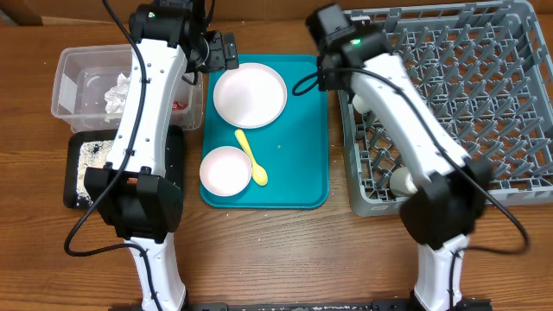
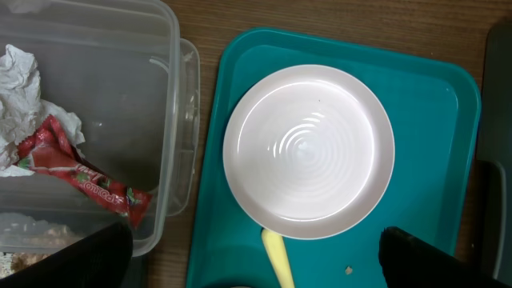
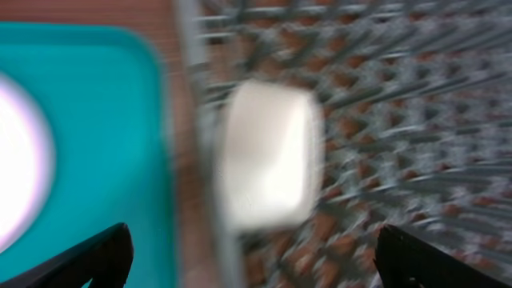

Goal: Sort waste into correct bins and load items into the dishwasher
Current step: 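Carry the bowl right and set it in the dish rack, then grasp the pink bowl on the teal tray with the right gripper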

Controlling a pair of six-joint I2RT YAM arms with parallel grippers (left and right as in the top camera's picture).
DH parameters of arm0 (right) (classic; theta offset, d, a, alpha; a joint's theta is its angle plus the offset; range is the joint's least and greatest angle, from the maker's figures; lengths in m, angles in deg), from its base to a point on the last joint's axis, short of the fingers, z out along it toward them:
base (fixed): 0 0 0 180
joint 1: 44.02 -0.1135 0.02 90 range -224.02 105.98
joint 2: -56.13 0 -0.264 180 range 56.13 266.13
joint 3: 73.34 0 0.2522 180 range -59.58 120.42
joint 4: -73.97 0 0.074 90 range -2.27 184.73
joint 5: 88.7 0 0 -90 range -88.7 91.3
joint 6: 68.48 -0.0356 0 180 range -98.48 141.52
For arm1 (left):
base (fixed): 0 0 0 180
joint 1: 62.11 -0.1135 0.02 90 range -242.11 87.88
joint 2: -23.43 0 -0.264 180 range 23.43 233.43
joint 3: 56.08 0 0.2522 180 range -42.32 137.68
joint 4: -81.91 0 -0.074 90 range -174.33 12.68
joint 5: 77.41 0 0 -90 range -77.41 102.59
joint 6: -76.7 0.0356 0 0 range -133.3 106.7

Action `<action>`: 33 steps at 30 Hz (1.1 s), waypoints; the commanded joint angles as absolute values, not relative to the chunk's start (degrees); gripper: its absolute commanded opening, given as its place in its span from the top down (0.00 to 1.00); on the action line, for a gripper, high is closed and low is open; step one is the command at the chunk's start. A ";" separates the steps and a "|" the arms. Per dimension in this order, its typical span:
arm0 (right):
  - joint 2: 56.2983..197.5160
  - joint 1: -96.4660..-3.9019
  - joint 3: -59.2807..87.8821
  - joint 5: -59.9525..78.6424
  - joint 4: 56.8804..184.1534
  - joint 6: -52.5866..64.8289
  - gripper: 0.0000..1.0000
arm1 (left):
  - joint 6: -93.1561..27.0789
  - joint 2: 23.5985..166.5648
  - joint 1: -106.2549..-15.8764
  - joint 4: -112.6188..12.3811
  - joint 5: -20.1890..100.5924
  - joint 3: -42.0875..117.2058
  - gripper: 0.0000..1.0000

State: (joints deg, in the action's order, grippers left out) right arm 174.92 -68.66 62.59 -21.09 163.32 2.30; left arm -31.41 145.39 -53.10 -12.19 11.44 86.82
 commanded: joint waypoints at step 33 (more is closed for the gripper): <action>175.86 -86.56 26.86 15.65 129.75 -19.28 0.79 | -31.74 145.25 -52.86 -12.40 10.91 87.15 0.00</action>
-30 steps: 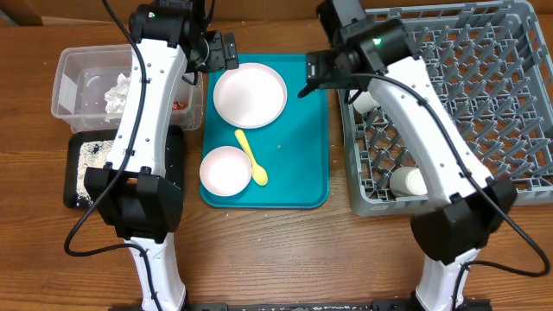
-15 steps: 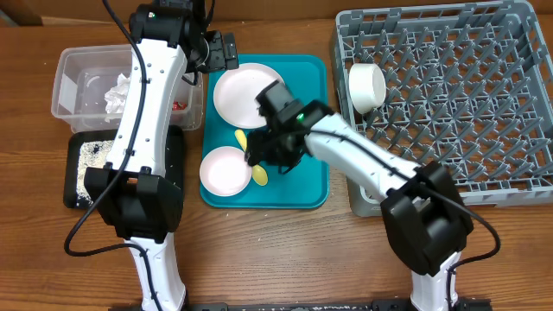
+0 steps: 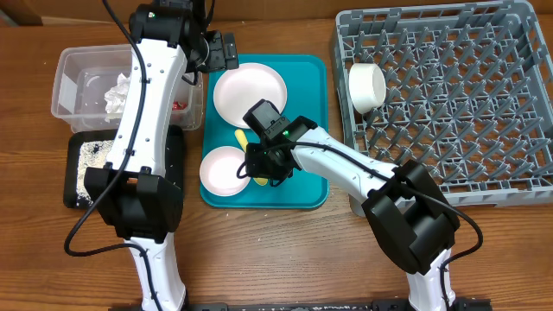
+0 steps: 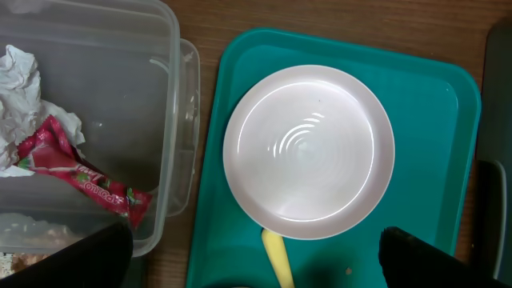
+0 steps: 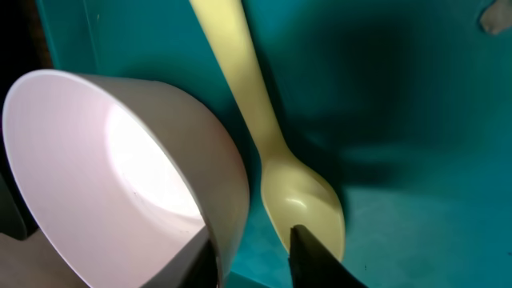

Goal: Sort waste into correct bins and load items into the dishwasher
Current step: 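Grasp the pink bowl on the teal tray with the right gripper, then carry the pink bowl right and place it in the dish rack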

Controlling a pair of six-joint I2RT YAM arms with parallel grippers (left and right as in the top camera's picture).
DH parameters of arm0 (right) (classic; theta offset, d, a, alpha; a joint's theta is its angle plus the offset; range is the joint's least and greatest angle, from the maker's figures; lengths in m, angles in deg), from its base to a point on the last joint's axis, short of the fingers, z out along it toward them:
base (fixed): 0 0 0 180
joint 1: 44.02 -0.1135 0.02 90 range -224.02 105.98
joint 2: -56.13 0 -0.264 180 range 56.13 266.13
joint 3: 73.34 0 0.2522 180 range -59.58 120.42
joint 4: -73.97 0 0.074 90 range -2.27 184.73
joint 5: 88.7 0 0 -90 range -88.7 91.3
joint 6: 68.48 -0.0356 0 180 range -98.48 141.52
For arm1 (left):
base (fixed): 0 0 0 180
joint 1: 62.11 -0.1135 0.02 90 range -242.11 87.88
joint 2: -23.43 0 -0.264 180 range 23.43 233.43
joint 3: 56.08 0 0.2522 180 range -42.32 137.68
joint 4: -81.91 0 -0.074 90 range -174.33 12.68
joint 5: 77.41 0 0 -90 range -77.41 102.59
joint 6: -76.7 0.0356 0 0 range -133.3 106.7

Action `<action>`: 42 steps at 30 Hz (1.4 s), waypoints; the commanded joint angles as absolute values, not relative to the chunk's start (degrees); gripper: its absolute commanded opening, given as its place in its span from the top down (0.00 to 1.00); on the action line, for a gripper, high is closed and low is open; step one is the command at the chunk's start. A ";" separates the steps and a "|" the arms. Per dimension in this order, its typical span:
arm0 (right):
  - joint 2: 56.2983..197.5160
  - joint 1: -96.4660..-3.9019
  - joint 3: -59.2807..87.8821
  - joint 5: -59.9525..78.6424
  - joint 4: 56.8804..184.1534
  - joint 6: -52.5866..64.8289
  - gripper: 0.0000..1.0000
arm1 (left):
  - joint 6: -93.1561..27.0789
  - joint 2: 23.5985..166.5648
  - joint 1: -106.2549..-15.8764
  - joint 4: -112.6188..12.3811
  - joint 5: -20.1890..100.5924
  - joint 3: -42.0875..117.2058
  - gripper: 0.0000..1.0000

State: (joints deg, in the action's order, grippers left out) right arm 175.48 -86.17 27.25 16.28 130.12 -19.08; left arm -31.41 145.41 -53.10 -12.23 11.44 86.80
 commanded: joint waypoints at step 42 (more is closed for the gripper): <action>156.21 -70.11 30.49 -72.10 170.10 -5.03 0.96 | -31.74 145.25 -52.77 -12.40 10.91 87.15 0.00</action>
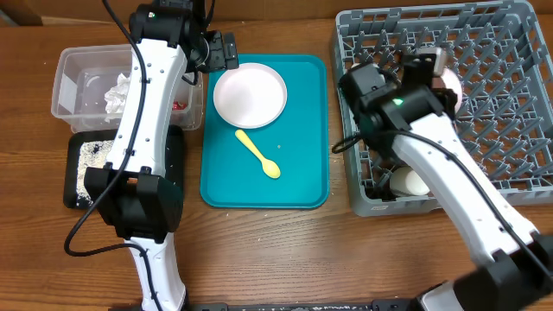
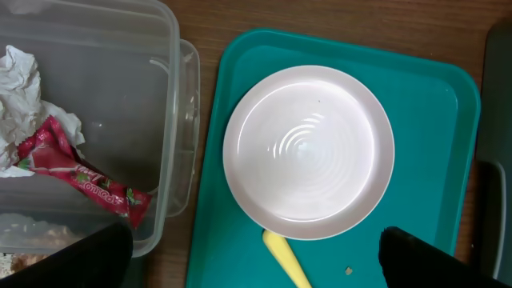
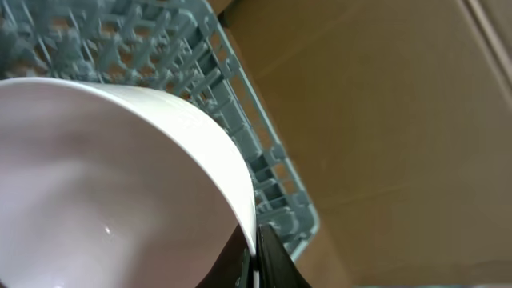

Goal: Sort waste into correct bins and load items into the dishwasher
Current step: 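Carry the pink bowl right and place it in the dish rack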

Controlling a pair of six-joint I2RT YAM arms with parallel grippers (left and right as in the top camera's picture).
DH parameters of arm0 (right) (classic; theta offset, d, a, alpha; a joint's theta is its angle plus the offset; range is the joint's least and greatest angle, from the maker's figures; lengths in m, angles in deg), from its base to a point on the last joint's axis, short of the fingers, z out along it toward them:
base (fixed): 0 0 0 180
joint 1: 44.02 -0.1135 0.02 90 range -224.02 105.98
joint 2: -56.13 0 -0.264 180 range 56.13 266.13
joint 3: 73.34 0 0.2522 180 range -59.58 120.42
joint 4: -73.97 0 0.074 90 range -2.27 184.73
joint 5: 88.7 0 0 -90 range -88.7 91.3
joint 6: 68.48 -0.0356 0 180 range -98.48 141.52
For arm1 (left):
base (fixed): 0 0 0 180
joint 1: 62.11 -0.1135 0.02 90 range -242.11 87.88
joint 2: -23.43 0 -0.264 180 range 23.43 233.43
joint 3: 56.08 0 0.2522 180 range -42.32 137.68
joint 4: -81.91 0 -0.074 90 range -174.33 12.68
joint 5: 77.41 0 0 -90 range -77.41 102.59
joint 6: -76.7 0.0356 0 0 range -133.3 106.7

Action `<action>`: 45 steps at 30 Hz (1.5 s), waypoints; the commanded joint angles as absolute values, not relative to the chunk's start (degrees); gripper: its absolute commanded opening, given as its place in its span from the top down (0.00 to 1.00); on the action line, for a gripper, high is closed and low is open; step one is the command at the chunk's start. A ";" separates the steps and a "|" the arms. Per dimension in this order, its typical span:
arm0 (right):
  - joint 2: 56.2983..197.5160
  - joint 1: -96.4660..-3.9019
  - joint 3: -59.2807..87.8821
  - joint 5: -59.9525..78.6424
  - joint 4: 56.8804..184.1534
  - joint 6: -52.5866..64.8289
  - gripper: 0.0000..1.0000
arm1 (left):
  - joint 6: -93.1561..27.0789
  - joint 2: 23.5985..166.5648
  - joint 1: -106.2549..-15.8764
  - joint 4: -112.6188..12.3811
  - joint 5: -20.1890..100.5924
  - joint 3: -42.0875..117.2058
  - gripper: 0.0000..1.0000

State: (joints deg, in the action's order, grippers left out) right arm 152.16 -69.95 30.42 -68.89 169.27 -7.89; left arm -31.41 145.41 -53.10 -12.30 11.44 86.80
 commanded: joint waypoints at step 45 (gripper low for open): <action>172.45 -77.28 30.44 -72.91 176.39 -13.44 0.96 | -31.74 145.25 -52.77 -12.40 10.91 87.15 0.00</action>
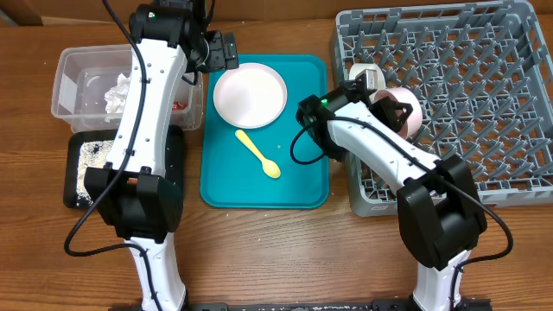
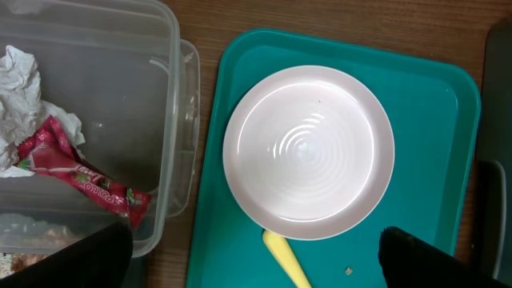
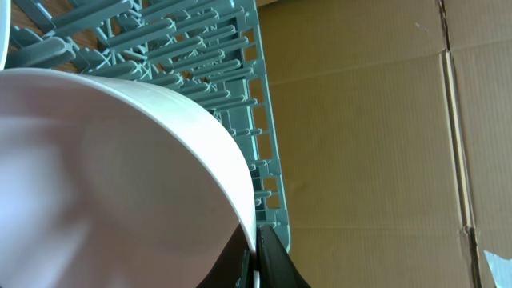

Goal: Sort waste into correct bins and load items into the dishwasher
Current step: 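Carry the pink bowl right and place it in the dish rack, then grasp the white plate on the teal tray with the right gripper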

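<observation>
My right gripper [image 3: 254, 258] is shut on the rim of a white bowl [image 3: 120, 184], held on its side over the left part of the grey dish rack [image 1: 484, 104], beside a white cup [image 1: 361, 72]. The bowl [image 1: 402, 111] shows pinkish from overhead. A white plate [image 1: 250, 95] and a yellow spoon [image 1: 258, 153] lie on the teal tray [image 1: 302, 181]. My left gripper [image 2: 256, 264] hangs open above the plate [image 2: 308, 152], near the tray's back left corner. The spoon's handle end [image 2: 280, 258] shows between the left fingers [image 2: 72, 260].
A clear plastic bin [image 1: 95, 86] at the left holds crumpled paper [image 2: 20, 80] and a red wrapper [image 2: 80, 180]. A black tray [image 1: 82, 168] with crumbs sits in front of it. Another white piece lies low in the rack's front left corner [image 1: 402, 181].
My right gripper, still shut on the bowl, has shifted from the rack's back left part to lower over its left side. The left arm, plate and spoon have not moved.
First my right gripper was over the rack's back left by the cup, open. Then it was down at the small bowl on the tray, beside the spoon. Later the bowl was off the tray and held over the rack, the spoon shifted slightly. Now it stays gripped there.
</observation>
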Controlling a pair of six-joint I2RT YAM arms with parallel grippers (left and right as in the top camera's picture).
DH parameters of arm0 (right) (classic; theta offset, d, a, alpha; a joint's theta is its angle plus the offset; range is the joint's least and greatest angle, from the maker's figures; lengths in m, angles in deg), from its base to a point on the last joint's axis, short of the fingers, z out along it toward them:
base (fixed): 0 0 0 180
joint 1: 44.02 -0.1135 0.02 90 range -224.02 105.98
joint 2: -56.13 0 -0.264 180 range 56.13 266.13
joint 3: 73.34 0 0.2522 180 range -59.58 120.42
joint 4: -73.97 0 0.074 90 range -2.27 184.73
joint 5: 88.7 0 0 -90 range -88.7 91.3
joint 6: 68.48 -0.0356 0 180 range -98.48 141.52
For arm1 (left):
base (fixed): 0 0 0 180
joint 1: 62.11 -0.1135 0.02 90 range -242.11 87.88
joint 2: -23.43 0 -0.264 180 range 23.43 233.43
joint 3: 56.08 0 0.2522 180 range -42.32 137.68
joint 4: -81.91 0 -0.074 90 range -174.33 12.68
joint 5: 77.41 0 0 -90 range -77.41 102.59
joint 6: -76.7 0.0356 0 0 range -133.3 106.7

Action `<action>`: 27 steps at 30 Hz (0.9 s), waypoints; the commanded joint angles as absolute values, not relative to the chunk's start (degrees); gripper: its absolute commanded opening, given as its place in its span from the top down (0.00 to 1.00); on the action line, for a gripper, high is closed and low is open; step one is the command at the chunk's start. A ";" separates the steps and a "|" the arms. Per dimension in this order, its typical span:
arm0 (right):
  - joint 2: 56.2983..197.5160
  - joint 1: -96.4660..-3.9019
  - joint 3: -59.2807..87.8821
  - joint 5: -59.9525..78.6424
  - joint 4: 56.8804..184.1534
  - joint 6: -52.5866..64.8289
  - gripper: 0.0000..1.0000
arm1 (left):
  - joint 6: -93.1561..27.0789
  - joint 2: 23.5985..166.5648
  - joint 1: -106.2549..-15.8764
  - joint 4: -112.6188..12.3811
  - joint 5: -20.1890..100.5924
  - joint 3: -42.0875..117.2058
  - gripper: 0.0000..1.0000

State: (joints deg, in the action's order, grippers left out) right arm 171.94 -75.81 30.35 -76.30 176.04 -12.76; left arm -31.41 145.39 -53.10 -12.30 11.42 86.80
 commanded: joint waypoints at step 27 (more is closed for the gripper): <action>168.42 -82.70 51.77 -7.93 149.36 -9.05 0.05 | -31.74 145.25 -52.77 -12.40 10.91 87.15 0.00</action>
